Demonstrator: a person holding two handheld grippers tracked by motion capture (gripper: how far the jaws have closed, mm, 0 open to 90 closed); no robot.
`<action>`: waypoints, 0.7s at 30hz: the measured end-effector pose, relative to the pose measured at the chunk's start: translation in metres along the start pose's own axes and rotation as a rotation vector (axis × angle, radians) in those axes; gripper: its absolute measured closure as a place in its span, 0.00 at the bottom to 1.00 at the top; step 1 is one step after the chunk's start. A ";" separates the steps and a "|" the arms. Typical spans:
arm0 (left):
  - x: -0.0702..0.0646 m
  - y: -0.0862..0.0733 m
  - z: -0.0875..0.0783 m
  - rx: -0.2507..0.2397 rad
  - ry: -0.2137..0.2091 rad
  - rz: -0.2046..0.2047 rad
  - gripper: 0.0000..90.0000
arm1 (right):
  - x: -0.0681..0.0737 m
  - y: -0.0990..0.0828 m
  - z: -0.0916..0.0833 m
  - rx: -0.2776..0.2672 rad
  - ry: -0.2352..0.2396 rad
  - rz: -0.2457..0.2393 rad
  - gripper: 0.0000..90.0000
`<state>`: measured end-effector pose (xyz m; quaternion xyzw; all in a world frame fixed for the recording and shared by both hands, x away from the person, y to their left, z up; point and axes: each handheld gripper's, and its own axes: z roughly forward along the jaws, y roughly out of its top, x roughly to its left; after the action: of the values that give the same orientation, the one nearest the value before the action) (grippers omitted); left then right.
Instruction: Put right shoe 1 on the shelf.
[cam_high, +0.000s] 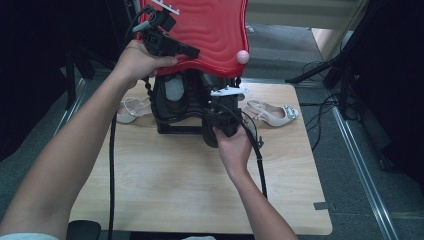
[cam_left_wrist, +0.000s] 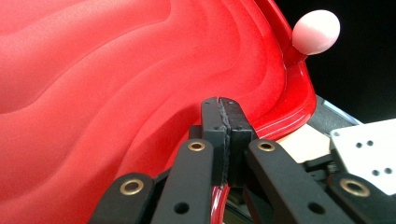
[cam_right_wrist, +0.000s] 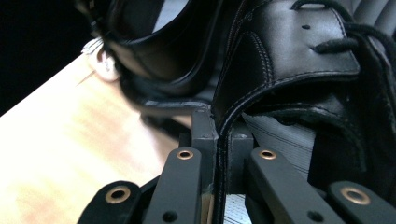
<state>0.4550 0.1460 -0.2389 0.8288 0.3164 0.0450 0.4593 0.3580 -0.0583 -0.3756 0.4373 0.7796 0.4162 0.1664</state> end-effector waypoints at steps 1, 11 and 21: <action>0.000 0.000 0.000 0.000 0.000 -0.002 1.00 | 0.000 0.000 0.005 -0.012 -0.011 -0.006 0.97; 0.001 -0.001 -0.001 0.000 -0.002 0.001 1.00 | 0.001 0.012 0.032 -0.078 -0.011 0.012 0.97; 0.000 -0.002 -0.001 -0.009 0.006 -0.004 1.00 | 0.001 0.019 0.046 -0.088 -0.005 0.021 0.88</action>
<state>0.4537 0.1468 -0.2398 0.8261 0.3192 0.0478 0.4620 0.3966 -0.0291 -0.3882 0.4389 0.7556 0.4505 0.1830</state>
